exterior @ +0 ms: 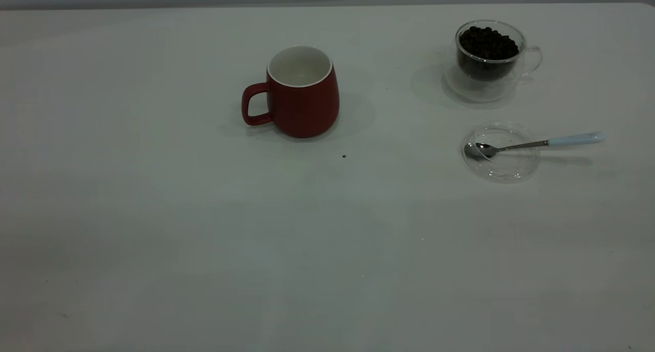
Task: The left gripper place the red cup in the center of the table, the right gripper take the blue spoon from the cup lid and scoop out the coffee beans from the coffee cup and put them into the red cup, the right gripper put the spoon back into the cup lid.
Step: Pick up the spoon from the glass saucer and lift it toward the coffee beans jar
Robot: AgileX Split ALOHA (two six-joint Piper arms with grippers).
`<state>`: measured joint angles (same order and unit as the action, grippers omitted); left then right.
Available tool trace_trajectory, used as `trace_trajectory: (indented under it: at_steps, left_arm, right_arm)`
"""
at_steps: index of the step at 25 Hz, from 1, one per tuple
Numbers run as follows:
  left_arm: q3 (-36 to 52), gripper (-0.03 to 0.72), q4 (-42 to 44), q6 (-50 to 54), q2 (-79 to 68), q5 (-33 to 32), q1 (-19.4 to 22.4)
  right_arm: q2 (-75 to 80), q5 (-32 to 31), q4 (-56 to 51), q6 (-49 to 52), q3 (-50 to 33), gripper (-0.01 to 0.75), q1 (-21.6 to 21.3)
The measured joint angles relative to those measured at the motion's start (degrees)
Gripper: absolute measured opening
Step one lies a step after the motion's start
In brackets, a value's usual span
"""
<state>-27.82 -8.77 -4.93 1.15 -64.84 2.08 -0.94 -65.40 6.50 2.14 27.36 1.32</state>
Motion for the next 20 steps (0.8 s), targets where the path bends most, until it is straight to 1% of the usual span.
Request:
trace_trajectory:
  at_steps: [11, 20]
  left_arm:
    - [0.00, 0.587, 0.38, -2.78, 0.00, -0.14, 0.00]
    - [0.00, 0.587, 1.40, -2.99, 0.00, -0.14, 0.00]
  right_arm:
    - [0.00, 0.00, 0.00, 0.00, 0.00, 0.466, 0.00]
    - [0.00, 0.00, 0.00, 0.00, 0.00, 0.466, 0.00]
